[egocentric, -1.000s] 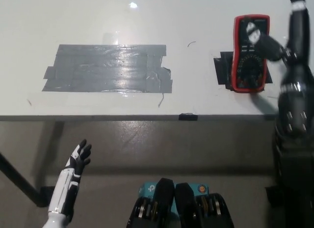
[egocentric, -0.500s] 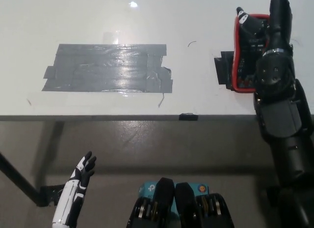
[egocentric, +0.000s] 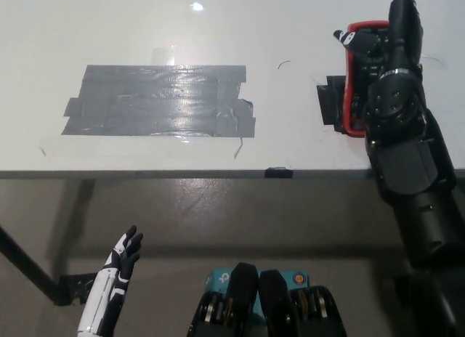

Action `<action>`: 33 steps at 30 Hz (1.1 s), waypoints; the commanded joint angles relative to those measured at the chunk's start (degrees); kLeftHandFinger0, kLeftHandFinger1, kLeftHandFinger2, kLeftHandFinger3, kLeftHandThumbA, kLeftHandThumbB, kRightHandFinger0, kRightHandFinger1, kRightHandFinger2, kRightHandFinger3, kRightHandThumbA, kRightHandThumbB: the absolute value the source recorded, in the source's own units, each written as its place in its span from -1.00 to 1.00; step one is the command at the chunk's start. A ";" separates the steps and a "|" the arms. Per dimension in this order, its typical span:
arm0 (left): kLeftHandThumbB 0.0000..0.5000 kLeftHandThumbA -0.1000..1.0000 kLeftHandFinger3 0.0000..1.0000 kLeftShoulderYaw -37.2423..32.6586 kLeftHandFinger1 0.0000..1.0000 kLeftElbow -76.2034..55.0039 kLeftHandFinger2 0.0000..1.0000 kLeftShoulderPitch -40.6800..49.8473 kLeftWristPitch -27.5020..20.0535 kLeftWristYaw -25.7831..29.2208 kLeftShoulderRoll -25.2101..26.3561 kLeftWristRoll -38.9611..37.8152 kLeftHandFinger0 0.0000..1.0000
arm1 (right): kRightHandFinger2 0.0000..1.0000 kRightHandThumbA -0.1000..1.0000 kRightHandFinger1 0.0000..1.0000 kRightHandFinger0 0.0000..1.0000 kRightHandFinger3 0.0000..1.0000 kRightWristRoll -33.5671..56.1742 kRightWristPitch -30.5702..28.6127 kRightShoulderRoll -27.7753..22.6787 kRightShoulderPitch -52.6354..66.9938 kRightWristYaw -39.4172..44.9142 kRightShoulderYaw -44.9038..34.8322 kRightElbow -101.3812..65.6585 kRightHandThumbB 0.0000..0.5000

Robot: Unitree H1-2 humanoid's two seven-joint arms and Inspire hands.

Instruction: The robot first picks the multimeter with right hand and then unfolds the black stand on the back of it using left hand

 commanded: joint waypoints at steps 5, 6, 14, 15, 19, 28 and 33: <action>-0.36 1.00 1.00 0.02 1.00 -1.90 1.00 0.17 -1.91 -0.51 0.74 0.05 1.00 | 1.00 1.00 1.00 1.00 1.00 -0.39 3.18 -1.01 -5.87 -2.33 2.33 3.87 1.00; -0.36 1.00 1.00 0.16 1.00 -1.99 1.00 0.08 -2.01 -0.42 0.83 0.09 1.00 | 1.00 0.97 1.00 1.00 1.00 -0.33 2.89 -0.97 -6.43 -2.67 2.60 4.88 1.00; -0.37 1.00 1.00 0.26 1.00 -1.76 1.00 -0.21 -2.92 -0.70 1.32 -0.55 1.00 | 1.00 0.73 1.00 1.00 1.00 -0.04 3.09 -1.38 -7.86 -5.08 3.61 9.72 1.00; -0.37 1.00 1.00 0.26 1.00 -1.72 1.00 -0.22 -3.07 -0.64 1.34 -0.49 1.00 | 1.00 0.73 1.00 1.00 1.00 0.01 3.07 -1.50 -7.99 -5.28 3.71 10.31 1.00; -0.38 1.00 1.00 0.34 1.00 -1.68 1.00 -0.27 -3.25 -0.77 1.49 -0.97 1.00 | 1.00 0.68 1.00 1.00 1.00 0.75 2.30 -1.76 -8.79 -6.77 3.67 13.19 1.00; -0.36 1.00 1.00 0.24 1.00 -1.32 1.00 -0.10 -3.78 -0.37 1.31 -0.40 1.00 | 1.00 0.65 1.00 1.00 1.00 2.57 1.83 -1.39 -8.93 -8.54 2.75 13.33 1.00; -0.35 1.00 1.00 0.35 1.00 -1.86 1.00 -0.16 -2.97 -0.46 1.30 -0.55 1.00 | 1.00 0.66 1.00 1.00 1.00 3.52 1.64 -1.45 -9.41 -8.56 2.59 14.10 1.00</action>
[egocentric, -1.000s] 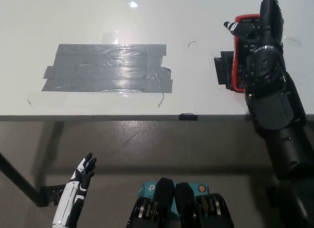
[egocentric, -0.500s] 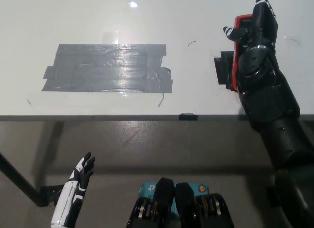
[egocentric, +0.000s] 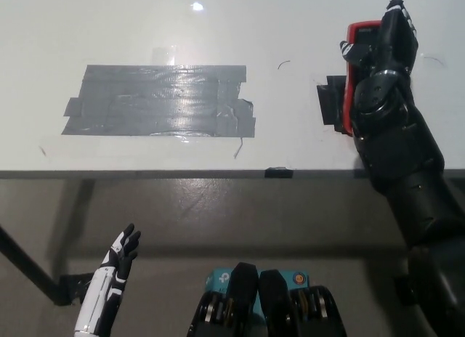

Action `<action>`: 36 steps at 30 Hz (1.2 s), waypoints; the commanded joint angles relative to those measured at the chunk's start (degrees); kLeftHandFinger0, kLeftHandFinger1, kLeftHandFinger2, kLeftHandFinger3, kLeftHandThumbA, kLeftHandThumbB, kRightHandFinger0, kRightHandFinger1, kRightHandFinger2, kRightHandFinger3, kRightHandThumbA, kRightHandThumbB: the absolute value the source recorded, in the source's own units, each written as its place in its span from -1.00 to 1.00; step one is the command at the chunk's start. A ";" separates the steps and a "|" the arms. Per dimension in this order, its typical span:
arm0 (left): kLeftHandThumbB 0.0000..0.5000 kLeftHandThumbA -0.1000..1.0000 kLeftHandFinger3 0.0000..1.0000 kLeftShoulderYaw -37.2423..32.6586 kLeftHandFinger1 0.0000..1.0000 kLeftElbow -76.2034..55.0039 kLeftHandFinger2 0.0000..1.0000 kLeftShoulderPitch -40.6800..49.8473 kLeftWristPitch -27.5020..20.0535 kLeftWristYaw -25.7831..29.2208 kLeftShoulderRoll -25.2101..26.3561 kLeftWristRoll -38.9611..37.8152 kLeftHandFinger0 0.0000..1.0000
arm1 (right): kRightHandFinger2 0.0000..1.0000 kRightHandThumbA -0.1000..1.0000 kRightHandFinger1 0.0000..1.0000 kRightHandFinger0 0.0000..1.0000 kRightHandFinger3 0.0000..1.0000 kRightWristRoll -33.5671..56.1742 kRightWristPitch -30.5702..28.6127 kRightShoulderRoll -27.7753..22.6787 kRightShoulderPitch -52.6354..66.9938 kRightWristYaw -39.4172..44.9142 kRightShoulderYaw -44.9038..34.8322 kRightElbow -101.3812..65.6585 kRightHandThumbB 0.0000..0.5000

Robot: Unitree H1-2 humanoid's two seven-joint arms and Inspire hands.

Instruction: The robot first picks the multimeter with right hand and then unfolds the black stand on the back of it using left hand

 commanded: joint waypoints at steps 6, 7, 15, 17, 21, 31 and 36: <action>-0.38 1.00 1.00 0.23 1.00 -1.63 1.00 -0.07 -2.04 -0.52 0.74 -0.20 1.00 | 1.00 0.66 1.00 1.00 1.00 2.75 -1.24 -0.82 -4.67 -2.29 -0.72 1.34 1.00; -0.38 1.00 1.00 0.24 1.00 -1.62 1.00 -0.07 -2.06 -0.51 0.73 -0.22 1.00 | 1.00 0.66 1.00 1.00 1.00 2.91 -1.18 -0.78 -4.71 -2.29 -0.70 1.44 1.00; -0.39 1.00 1.00 0.30 1.00 -1.64 1.00 -0.54 -1.96 -0.13 0.64 0.47 1.00 | 1.00 0.71 1.00 1.00 1.00 5.93 -3.34 -0.25 -5.99 -1.75 -1.99 6.29 1.00; -0.40 1.00 1.00 0.31 1.00 -1.55 1.00 -0.56 -2.17 -0.24 0.71 0.26 1.00 | 1.00 0.72 1.00 1.00 1.00 6.57 -3.75 -0.20 -6.06 -1.75 -2.18 7.47 1.00; -0.41 1.00 1.00 0.30 1.00 -1.64 1.00 -0.54 -2.30 -0.26 0.72 0.23 1.00 | 1.00 0.70 1.00 1.00 1.00 7.31 -4.11 -0.12 -6.16 -1.88 -2.45 8.68 1.00; -0.39 1.00 1.00 0.40 1.00 -1.21 1.00 -1.03 -2.44 -0.17 0.68 0.17 1.00 | 1.00 0.41 1.00 1.00 1.00 9.97 -6.99 0.38 -6.59 -4.58 -4.28 11.81 1.00; -0.46 1.00 1.00 0.53 1.00 -1.12 1.00 -1.61 -2.78 -0.10 0.84 0.32 1.00 | 0.07 -0.69 -0.03 -0.14 0.63 10.47 -6.89 0.50 -7.20 -10.08 -5.76 14.03 0.18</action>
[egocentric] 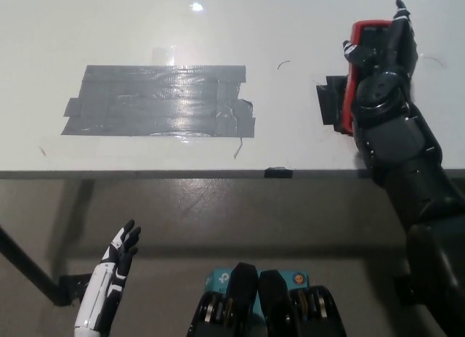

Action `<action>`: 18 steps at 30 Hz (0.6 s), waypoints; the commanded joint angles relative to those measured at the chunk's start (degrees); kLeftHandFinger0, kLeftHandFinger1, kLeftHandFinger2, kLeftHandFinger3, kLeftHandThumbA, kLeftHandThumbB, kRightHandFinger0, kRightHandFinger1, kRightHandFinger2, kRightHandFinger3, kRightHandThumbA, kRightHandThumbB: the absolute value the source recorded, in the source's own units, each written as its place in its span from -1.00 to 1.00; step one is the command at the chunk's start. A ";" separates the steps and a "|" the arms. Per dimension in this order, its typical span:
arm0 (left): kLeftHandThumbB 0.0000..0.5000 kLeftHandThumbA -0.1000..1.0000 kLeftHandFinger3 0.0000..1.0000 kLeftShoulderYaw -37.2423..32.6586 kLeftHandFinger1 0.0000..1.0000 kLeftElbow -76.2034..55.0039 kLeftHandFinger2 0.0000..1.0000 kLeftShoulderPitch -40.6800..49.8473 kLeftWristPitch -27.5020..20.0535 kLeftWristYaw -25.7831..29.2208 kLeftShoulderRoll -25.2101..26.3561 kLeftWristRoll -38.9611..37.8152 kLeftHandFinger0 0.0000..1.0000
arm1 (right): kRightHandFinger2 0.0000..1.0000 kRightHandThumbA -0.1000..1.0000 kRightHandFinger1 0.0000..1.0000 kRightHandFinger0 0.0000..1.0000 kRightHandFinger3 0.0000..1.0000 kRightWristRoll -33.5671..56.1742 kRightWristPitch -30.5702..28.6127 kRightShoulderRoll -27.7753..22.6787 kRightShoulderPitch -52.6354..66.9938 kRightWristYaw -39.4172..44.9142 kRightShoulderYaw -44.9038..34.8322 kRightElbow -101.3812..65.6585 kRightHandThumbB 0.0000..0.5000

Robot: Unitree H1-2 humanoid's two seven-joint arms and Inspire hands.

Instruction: The robot first picks the multimeter with right hand and then unfolds the black stand on the back of it using left hand

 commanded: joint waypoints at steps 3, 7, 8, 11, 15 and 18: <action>-0.51 1.00 1.00 0.55 1.00 -1.06 1.00 -1.27 -2.62 -0.37 1.18 -0.10 1.00 | -0.89 -1.00 -0.95 -0.95 -0.75 5.40 -6.24 0.84 -1.45 -4.65 -3.97 0.67 0.16; -0.55 1.00 1.00 0.54 1.00 -1.01 1.00 -1.56 -2.48 -0.56 1.30 -0.45 1.00 | -0.59 -1.00 -1.00 -1.00 -0.68 8.02 -10.08 1.76 0.15 -4.15 -6.62 0.43 0.15; -0.56 1.00 1.00 0.54 1.00 -1.28 1.00 -1.51 -2.18 -0.61 1.24 -0.61 1.00 | -0.50 -1.00 -0.98 -1.00 -0.64 8.39 -10.58 1.90 0.44 -4.03 -6.99 0.43 0.12; -0.59 1.00 1.00 0.69 1.00 -1.97 1.00 -1.56 -1.18 -0.99 1.32 -1.43 1.00 | -0.42 -1.00 -1.00 -1.00 -0.62 9.14 -11.77 2.26 1.12 -3.94 -7.69 0.24 0.10; -0.61 1.00 1.00 0.82 1.00 -2.03 1.00 -1.59 -0.99 -0.87 1.39 -1.39 1.00 | -0.18 -1.00 -0.91 -1.00 -0.42 10.20 -12.84 2.53 1.37 -4.22 -8.14 0.24 0.09; -0.67 1.00 1.00 0.88 1.00 -1.98 1.00 -1.91 -1.42 -0.69 1.66 -0.80 1.00 | -0.14 -1.00 -0.97 -1.00 -0.39 10.82 -13.67 2.59 1.29 -4.24 -8.12 -0.15 0.07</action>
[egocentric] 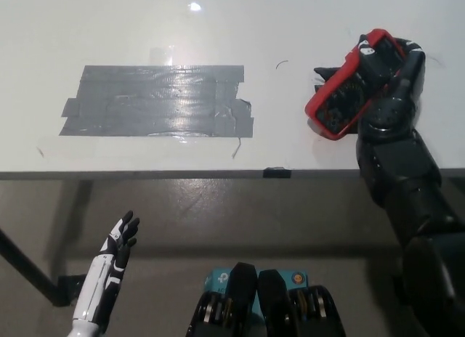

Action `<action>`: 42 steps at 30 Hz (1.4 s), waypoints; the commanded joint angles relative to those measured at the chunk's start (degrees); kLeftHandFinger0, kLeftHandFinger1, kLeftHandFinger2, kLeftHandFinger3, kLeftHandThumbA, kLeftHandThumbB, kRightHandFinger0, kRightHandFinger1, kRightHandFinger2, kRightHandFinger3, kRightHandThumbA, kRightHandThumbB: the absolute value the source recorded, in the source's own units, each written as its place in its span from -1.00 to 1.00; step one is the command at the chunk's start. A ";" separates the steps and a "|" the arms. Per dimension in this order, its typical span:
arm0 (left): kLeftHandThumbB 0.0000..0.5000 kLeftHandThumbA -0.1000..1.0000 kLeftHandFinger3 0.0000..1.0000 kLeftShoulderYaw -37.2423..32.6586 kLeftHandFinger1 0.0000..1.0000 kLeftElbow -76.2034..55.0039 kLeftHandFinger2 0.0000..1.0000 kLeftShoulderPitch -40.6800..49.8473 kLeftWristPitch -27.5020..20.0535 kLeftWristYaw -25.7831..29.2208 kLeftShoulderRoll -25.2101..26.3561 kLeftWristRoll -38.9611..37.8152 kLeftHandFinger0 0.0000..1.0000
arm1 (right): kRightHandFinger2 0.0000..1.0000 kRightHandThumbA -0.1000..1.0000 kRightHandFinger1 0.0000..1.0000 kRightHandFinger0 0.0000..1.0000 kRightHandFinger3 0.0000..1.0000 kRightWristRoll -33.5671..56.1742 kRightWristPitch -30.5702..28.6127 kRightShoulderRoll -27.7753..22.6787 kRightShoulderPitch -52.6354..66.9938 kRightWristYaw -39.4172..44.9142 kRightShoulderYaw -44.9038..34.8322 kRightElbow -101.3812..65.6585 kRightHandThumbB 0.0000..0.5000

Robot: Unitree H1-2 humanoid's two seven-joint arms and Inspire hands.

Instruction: The robot first picks the multimeter with right hand and then unfolds the black stand on the back of it using left hand

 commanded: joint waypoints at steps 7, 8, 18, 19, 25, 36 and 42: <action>-0.67 1.00 1.00 0.72 1.00 -1.71 1.00 -0.23 -1.77 -0.31 1.01 -0.27 1.00 | 0.11 -1.00 -0.75 -1.00 -0.23 11.87 -8.09 2.75 -2.32 4.17 -6.95 -3.54 -0.02; -0.62 1.00 1.00 0.66 1.00 -2.19 1.00 -0.03 -1.89 -0.34 0.97 -0.28 1.00 | 0.17 -1.00 -0.73 -1.00 -0.13 19.45 -9.11 3.88 -2.08 10.21 -12.14 -6.72 -0.08; -0.82 1.00 1.00 0.79 1.00 -19.77 1.00 -6.17 -0.45 0.12 -1.10 -2.31 1.00 | 0.08 -1.00 -0.98 -1.00 0.10 45.45 12.75 14.76 6.31 21.56 -19.86 -43.68 -0.14; -0.81 1.00 1.00 0.77 1.00 -20.68 1.00 -6.94 -0.17 0.09 -1.20 -2.31 1.00 | 0.08 -1.00 -0.97 -1.00 0.08 46.38 13.83 15.29 6.83 21.51 -19.70 -45.40 -0.14; -0.51 1.00 1.00 -0.29 1.00 -26.78 1.00 -18.24 6.88 -0.60 -2.90 -0.77 1.00 | 0.32 -1.00 -0.75 -1.00 -0.34 56.29 23.64 18.65 12.47 22.43 -16.26 -60.56 -0.16; -0.29 1.00 1.00 -2.32 1.00 -25.10 1.00 -32.85 13.92 -2.49 -4.09 4.11 1.00 | 0.61 -1.00 -0.51 -1.00 -0.19 68.90 26.20 19.77 20.86 21.75 -7.20 -76.46 -0.23; -0.35 0.99 1.00 -3.19 1.00 -21.72 1.00 -37.82 15.41 -1.96 -5.08 6.60 1.00 | 0.61 -1.00 -0.55 -1.00 -0.21 72.80 26.20 19.38 22.72 21.43 -4.01 -79.49 -0.26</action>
